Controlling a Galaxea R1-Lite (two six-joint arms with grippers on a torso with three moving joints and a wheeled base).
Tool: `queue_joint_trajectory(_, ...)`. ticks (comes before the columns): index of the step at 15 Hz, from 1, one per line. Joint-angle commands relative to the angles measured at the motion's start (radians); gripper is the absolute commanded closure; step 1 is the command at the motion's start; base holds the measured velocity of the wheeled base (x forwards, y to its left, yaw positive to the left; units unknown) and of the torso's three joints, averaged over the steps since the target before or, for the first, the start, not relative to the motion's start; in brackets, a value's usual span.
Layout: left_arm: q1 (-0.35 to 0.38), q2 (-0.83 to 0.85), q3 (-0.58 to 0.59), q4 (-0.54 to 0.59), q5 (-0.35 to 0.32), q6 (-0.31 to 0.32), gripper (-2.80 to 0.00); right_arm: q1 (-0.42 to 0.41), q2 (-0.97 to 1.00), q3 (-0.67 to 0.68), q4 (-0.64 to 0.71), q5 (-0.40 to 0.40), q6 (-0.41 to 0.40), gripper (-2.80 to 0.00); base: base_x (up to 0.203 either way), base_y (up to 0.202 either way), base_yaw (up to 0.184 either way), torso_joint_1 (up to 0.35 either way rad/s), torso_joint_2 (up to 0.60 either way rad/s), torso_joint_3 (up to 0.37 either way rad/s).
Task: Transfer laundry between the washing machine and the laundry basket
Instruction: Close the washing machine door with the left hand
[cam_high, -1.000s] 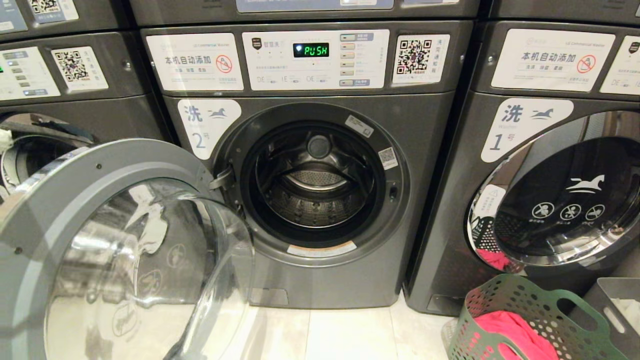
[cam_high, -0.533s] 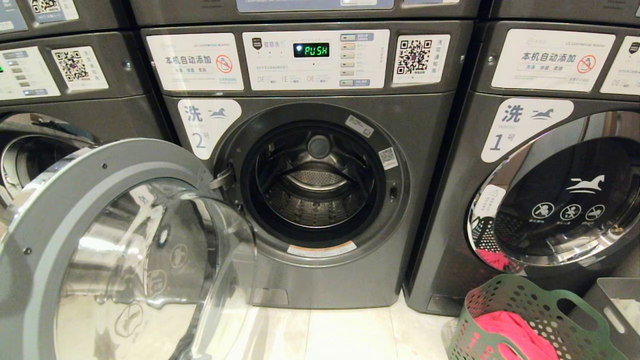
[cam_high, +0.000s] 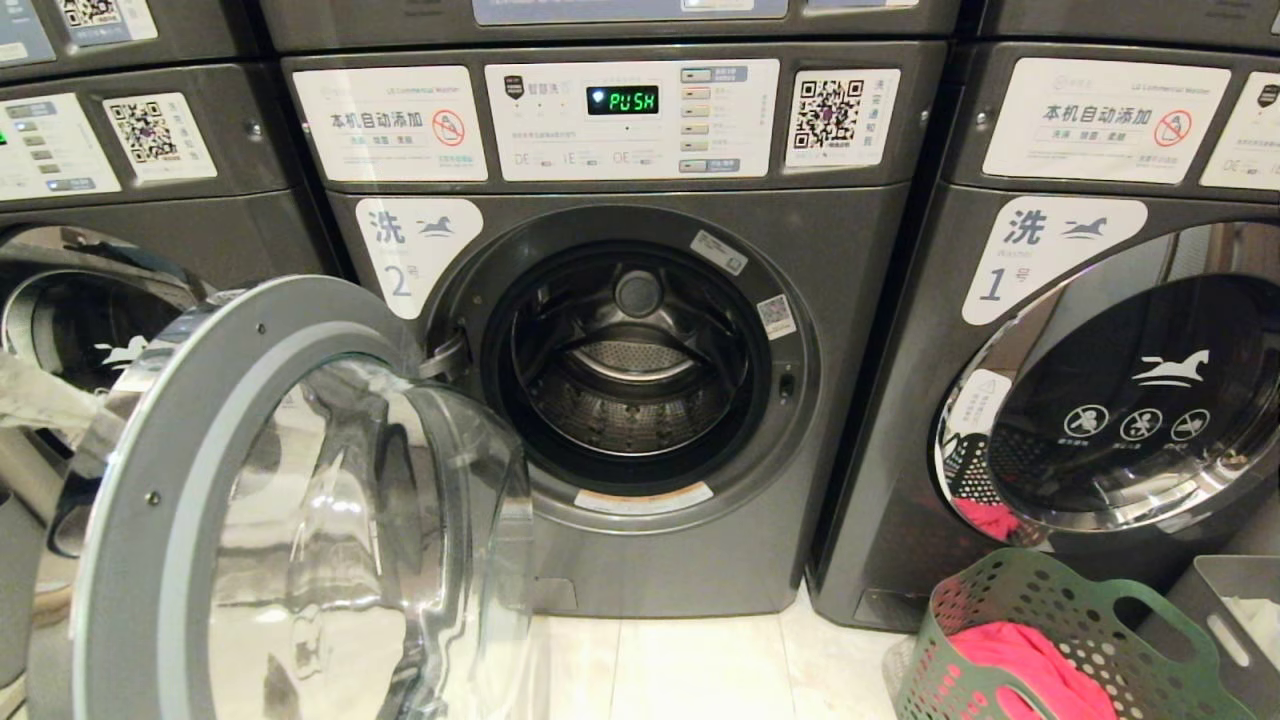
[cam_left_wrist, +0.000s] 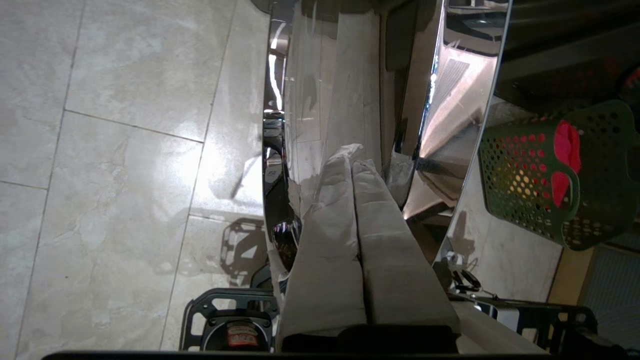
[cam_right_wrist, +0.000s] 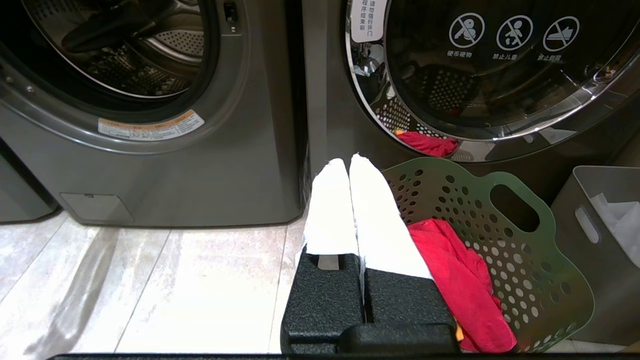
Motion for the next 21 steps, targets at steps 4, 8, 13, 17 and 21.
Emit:
queue_joint_trajectory(4, -0.323, 0.144, -0.007, -0.15, 0.021, -0.162, 0.0, 0.0, 0.001, 0.001, 0.0, 0.0, 0.002, 0.0, 0.0, 0.0, 0.0, 0.0, 0.0, 0.0)
queue_joint_trajectory(8, -0.521, 0.392, -0.034, -0.522, 0.212, -0.23, 0.0, 0.0, 0.001, 0.001, 0.0, 0.0, 0.002, 0.0, 0.0, 0.0, 0.0, 0.0, 0.0, 0.0)
queue_joint_trajectory(13, -0.601, 0.608, -0.102, -1.219, 0.588, -0.144, 0.0, -0.001, 0.001, -0.001, -0.003, 0.0, 0.005, 0.0, 0.0, 0.0, 0.0, 0.0, 0.0, 0.0)
queue_joint_trajectory(17, -0.603, 0.401, -0.101, -1.265, 0.7, -0.002, 0.0, -0.001, 0.071, -0.271, 0.084, 0.023, 0.0, 0.0, 0.0, 0.0, 0.0, 0.0, 0.0, 0.0)
queue_joint_trajectory(21, -0.534, 0.314, -0.097, -1.168, 0.713, 0.021, 0.0, 0.015, 0.567, -0.606, 0.143, 0.176, 0.016, 0.0, 0.0, 0.0, 0.0, 0.0, 0.0, 0.0)
